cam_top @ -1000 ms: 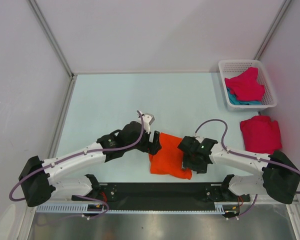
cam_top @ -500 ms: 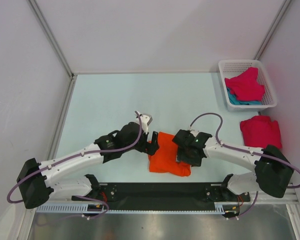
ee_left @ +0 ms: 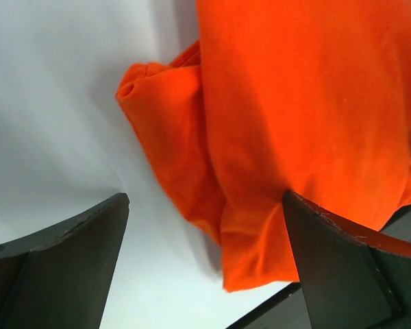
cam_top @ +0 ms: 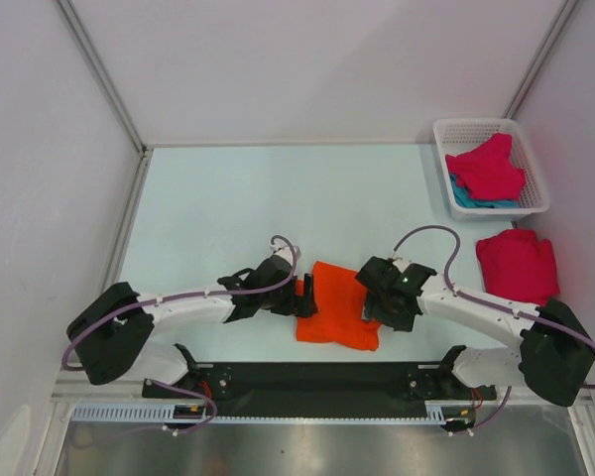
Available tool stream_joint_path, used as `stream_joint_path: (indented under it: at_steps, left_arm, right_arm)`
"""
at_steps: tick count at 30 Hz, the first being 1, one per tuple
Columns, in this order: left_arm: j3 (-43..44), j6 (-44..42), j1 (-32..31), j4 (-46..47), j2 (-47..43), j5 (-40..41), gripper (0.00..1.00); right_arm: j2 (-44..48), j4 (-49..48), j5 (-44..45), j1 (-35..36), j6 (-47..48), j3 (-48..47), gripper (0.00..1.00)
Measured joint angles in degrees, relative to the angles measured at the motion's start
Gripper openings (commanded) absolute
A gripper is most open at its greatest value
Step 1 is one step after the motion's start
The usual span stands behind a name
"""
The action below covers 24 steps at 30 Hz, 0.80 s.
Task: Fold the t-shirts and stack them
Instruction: Put the neatly folded tshirt into the corner of the board with the right arm
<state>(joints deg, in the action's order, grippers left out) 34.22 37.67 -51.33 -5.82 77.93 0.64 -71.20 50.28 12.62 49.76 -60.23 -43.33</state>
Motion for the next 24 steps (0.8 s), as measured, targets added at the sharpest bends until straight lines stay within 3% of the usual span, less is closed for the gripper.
stream_joint_path:
  at_steps: [8, 15, 24]
  left_arm:
    - [-0.13, 3.15, 0.00, 7.93, 3.93, -1.40, 1.00]
    - [1.99, 5.38, 0.02, 17.49, 10.58, -6.19, 0.93]
    - [6.82, 7.34, -2.47, 22.12, 17.38, -10.12, 0.92]
  right_arm:
    - [0.39, -2.14, -0.74, -6.91, 3.54, 3.04, 0.71]
    - [0.39, -5.86, -2.43, -13.33, 7.74, 4.37, 0.71]
    - [-3.21, -11.74, -6.29, -19.28, 12.37, 6.54, 0.70]
